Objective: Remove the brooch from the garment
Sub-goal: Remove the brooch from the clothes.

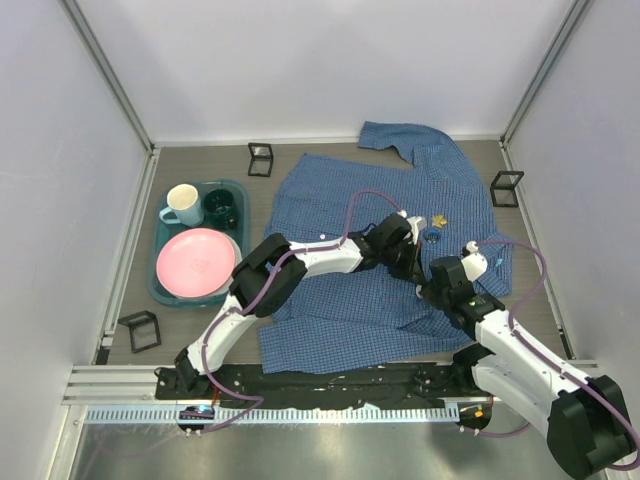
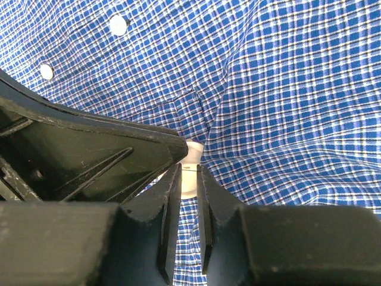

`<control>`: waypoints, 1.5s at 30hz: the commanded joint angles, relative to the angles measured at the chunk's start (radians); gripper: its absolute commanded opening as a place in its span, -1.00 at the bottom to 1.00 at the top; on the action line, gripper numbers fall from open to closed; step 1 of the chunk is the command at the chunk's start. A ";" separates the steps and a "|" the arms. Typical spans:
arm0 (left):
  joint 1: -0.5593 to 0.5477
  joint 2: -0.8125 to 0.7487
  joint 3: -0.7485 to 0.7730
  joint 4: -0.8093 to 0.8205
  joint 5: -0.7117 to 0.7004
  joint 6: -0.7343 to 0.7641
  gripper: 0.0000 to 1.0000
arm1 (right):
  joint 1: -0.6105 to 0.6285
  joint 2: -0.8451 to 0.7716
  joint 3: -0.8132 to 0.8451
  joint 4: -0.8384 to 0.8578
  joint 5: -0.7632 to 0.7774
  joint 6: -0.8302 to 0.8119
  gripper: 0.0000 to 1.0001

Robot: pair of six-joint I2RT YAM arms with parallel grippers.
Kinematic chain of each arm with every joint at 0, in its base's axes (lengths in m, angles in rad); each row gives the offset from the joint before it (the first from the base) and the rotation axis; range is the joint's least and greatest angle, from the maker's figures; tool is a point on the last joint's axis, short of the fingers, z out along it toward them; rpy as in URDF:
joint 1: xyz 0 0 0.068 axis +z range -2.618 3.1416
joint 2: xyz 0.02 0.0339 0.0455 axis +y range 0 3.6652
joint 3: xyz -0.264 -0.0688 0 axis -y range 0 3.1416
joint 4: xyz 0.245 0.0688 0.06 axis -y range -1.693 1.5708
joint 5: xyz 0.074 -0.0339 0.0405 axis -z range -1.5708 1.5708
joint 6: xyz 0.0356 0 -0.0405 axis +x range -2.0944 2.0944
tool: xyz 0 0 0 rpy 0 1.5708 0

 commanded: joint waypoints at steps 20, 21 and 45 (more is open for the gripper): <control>-0.030 -0.023 0.017 0.045 0.029 0.014 -1.00 | -0.012 -0.018 0.019 0.017 0.058 0.004 -0.55; -0.030 -0.023 0.019 0.045 0.030 0.015 -1.00 | -0.016 -0.016 0.022 0.017 0.055 0.000 -0.55; -0.029 -0.017 0.023 0.045 0.030 0.017 -1.00 | -0.052 -0.035 -0.012 0.016 -0.054 -0.026 -0.55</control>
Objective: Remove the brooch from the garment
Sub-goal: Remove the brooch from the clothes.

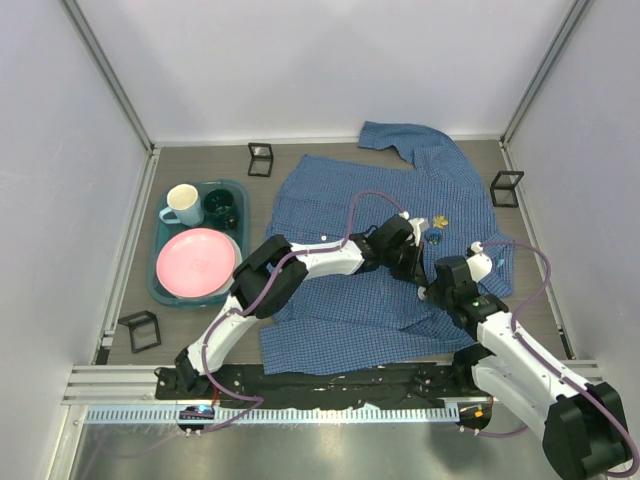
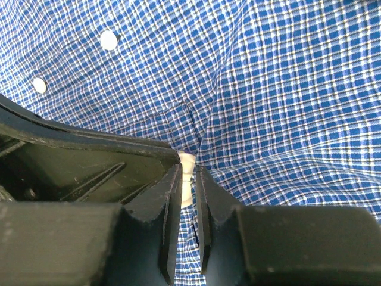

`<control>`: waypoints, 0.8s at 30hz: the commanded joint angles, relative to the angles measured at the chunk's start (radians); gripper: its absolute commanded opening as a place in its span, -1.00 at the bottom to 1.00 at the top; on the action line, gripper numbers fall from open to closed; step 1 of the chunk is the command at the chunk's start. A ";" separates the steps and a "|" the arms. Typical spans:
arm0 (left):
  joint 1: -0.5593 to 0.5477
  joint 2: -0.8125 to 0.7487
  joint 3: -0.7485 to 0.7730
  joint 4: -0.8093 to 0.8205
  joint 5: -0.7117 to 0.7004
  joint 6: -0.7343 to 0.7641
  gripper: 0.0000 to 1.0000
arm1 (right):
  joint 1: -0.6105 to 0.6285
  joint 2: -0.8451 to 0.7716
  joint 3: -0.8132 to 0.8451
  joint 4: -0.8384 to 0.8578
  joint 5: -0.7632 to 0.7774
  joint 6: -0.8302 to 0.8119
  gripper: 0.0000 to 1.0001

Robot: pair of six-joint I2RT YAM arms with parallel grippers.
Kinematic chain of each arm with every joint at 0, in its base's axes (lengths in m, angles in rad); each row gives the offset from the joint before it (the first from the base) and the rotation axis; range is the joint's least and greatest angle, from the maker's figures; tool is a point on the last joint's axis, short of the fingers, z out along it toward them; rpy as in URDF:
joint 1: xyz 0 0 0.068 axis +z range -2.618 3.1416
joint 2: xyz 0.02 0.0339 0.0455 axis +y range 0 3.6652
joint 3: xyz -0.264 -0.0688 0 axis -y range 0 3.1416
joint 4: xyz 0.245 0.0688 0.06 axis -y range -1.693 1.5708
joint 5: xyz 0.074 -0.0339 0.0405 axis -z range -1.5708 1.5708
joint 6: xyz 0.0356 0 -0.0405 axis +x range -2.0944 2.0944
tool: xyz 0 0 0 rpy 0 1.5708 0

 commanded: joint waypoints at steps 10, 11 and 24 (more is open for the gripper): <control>-0.017 -0.015 0.025 0.034 0.039 0.011 -1.00 | 0.000 0.022 -0.018 0.072 -0.061 -0.001 -0.56; -0.017 -0.015 0.025 0.034 0.037 0.011 -1.00 | -0.001 0.025 -0.018 0.074 -0.069 0.001 -0.56; -0.018 0.019 0.115 -0.107 0.014 -0.139 -1.00 | 0.011 0.097 -0.041 0.117 -0.159 -0.047 -0.56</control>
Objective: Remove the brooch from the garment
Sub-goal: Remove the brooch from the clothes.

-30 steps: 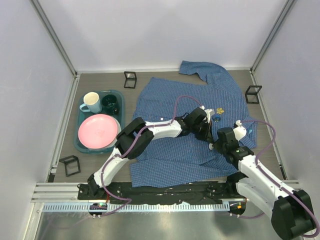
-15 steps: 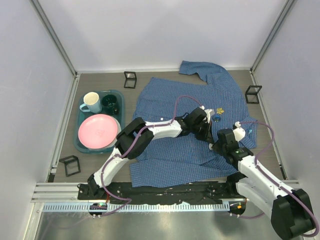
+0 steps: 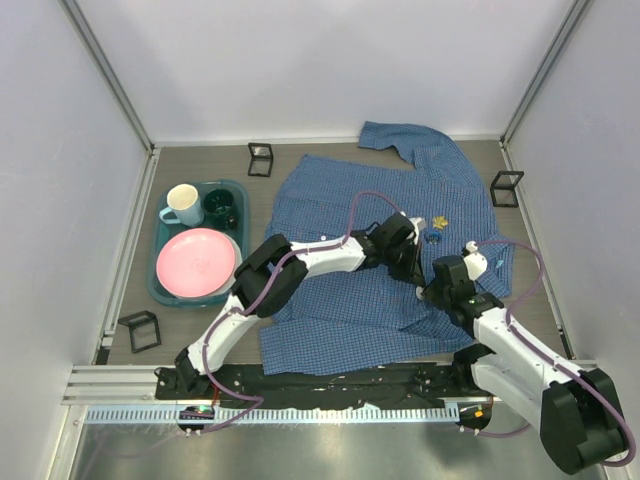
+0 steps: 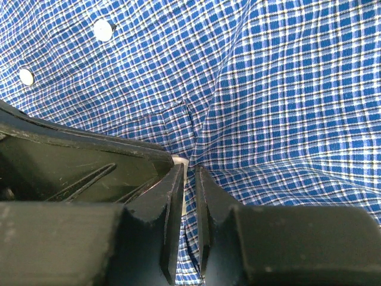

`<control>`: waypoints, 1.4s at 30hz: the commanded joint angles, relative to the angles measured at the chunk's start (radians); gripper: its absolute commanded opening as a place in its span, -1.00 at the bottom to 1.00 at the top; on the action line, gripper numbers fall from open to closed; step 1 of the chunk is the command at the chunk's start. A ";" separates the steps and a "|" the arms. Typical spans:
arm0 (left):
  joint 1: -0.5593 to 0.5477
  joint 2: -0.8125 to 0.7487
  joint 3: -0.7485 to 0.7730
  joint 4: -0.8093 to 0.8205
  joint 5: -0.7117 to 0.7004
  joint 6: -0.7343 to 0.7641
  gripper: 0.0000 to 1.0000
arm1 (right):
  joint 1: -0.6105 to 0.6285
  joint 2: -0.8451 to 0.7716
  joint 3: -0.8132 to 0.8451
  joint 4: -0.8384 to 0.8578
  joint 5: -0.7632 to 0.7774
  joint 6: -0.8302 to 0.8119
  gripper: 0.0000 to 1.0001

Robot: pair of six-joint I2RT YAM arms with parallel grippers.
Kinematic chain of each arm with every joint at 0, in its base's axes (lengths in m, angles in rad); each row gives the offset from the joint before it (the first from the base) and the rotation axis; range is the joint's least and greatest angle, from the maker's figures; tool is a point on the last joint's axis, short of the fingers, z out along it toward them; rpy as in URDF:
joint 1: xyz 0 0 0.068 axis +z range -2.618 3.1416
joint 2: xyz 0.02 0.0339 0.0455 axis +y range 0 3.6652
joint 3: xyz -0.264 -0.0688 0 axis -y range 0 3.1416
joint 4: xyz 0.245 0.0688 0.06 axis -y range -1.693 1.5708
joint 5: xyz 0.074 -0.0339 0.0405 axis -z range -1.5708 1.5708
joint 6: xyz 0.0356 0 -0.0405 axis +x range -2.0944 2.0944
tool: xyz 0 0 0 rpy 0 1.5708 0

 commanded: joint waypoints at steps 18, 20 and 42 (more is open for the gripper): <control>-0.021 0.058 0.172 -0.067 0.009 -0.314 -1.00 | 0.246 0.150 0.021 0.010 0.066 0.049 -0.62; -0.019 0.054 0.159 -0.046 0.010 -0.326 -1.00 | 0.264 0.167 0.024 0.012 0.074 0.057 -0.61; -0.010 0.005 0.088 -0.142 -0.193 -0.027 -1.00 | 0.277 -0.144 0.099 -0.306 0.283 0.198 -0.53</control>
